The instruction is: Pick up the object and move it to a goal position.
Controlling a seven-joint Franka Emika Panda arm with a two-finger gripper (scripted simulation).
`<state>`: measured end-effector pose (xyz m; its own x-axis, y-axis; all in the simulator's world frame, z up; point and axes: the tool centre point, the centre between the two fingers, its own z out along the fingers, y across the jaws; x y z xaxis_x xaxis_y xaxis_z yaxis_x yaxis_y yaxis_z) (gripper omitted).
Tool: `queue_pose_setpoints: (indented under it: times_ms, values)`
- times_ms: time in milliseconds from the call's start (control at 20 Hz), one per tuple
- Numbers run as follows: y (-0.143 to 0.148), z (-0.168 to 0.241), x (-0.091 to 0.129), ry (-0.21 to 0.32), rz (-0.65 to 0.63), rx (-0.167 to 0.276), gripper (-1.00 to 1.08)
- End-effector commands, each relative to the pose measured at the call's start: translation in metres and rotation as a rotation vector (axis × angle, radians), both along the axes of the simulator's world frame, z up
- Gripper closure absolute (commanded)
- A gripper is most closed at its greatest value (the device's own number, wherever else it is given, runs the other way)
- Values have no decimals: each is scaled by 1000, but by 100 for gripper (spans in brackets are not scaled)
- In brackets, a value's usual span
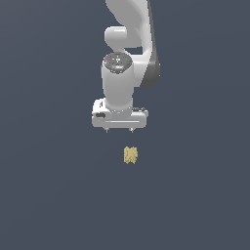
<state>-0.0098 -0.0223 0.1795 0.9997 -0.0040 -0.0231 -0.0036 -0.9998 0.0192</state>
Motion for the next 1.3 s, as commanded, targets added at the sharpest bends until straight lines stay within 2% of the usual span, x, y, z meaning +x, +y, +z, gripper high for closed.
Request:
queue_pose_setpoints:
  times_ms: [0, 450, 700, 1250]
  values:
    - [0, 0, 0, 0, 0, 0, -92]
    - [-6, -1, -5, 28, 35, -29, -92]
    - [-5, -2, -5, 26, 35, -28, -92]
    - [20, -42, 21, 3, 52, -8, -92]
